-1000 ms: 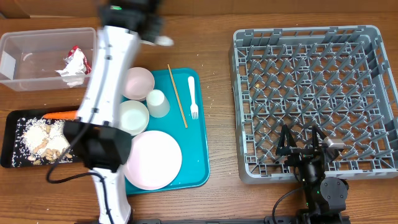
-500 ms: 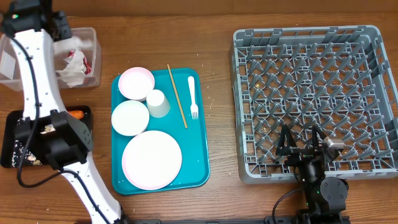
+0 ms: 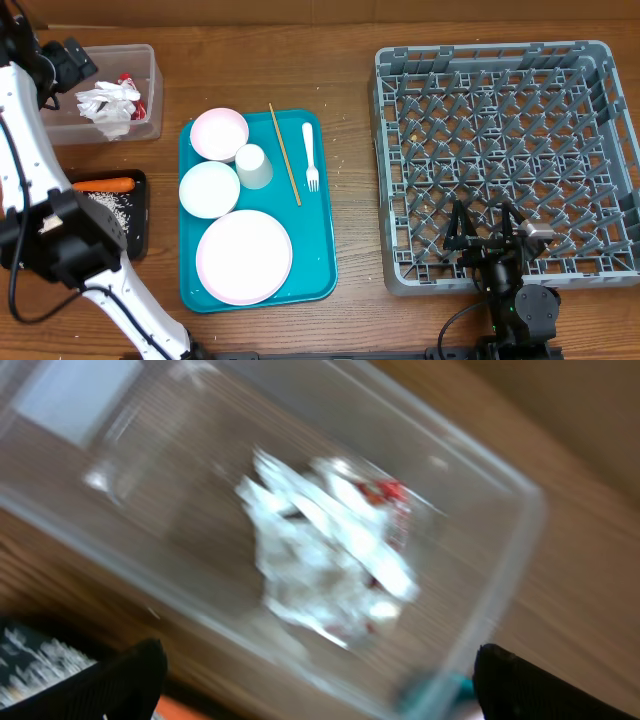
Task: Sort waste into correct bins and load items into the dishwasher rack
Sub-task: 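Move the left gripper down toward the black tray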
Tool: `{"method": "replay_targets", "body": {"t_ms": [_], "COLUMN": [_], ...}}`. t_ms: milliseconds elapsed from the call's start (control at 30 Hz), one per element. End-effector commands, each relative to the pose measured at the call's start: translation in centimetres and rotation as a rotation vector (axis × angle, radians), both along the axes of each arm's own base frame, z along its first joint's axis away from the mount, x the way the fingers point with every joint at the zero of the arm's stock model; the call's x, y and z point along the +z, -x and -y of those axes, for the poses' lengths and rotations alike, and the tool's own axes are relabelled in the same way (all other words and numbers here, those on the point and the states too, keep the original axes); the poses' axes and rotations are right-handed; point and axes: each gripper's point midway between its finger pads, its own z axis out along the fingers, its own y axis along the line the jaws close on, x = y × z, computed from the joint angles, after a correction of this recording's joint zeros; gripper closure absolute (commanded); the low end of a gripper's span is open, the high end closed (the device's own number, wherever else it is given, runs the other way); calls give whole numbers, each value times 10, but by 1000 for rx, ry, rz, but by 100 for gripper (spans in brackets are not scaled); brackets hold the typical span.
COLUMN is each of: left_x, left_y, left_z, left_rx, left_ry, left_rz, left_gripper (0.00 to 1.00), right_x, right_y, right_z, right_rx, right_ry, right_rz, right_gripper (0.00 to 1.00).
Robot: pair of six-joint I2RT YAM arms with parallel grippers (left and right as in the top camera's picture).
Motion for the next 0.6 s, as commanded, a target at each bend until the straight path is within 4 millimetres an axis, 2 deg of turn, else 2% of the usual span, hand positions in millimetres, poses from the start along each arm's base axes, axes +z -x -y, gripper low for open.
{"method": "replay_targets", "body": {"t_ms": [0, 67, 100, 133, 200, 300, 400, 467, 567], "left_x": [85, 108, 114, 125, 136, 144, 147, 151, 152], "left_y": [20, 36, 43, 59, 80, 114, 153, 163, 176], "left_z": [61, 94, 102, 115, 124, 123, 112, 108, 112], "left_rx": [-54, -128, -141, -154, -160, -107, -8, 8, 14], "left_ry": [209, 316, 338, 363, 356, 287, 200, 162, 156], "left_rz": [184, 211, 212, 205, 186, 133, 56, 56, 53], "left_gripper": [0, 0, 0, 0, 0, 0, 0, 0, 0], "right_x": [-1, -1, -1, -1, -1, -1, -1, -1, -1], "right_y": [0, 0, 0, 0, 0, 0, 0, 0, 0], "right_z": [4, 4, 4, 4, 4, 4, 4, 4, 4], "right_rx": [-19, -19, -19, -19, -19, -19, -19, -19, -19], "right_ry": [3, 3, 3, 3, 3, 3, 3, 3, 3], "right_rz": [7, 7, 7, 7, 7, 7, 7, 7, 7], "right_gripper": [0, 0, 0, 0, 0, 0, 0, 0, 0]}}
